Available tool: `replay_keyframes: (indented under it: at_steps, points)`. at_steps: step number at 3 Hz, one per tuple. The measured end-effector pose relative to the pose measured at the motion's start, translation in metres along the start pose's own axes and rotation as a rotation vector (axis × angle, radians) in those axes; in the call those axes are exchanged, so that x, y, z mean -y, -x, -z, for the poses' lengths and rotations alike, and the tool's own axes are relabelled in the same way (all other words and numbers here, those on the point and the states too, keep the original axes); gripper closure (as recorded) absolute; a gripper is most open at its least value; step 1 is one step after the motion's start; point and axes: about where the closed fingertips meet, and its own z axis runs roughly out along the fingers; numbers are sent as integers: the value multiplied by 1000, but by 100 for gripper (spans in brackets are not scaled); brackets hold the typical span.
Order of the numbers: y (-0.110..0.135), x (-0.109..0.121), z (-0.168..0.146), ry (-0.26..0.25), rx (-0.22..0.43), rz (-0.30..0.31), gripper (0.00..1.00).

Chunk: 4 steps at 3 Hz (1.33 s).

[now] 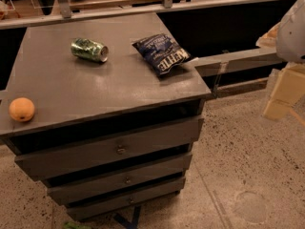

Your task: Move green can near orange

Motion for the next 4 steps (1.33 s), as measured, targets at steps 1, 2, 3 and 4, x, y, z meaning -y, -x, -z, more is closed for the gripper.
replay_keyframes:
  at_steps: [1,2,3,4]
  points:
    - [0,0,0,0,0,0,0]
    - [9,7,4,-23,93,-37,0]
    - [26,32,2,-61,273,-130,0]
    - [49,58,-6,-117,408,-235,0]
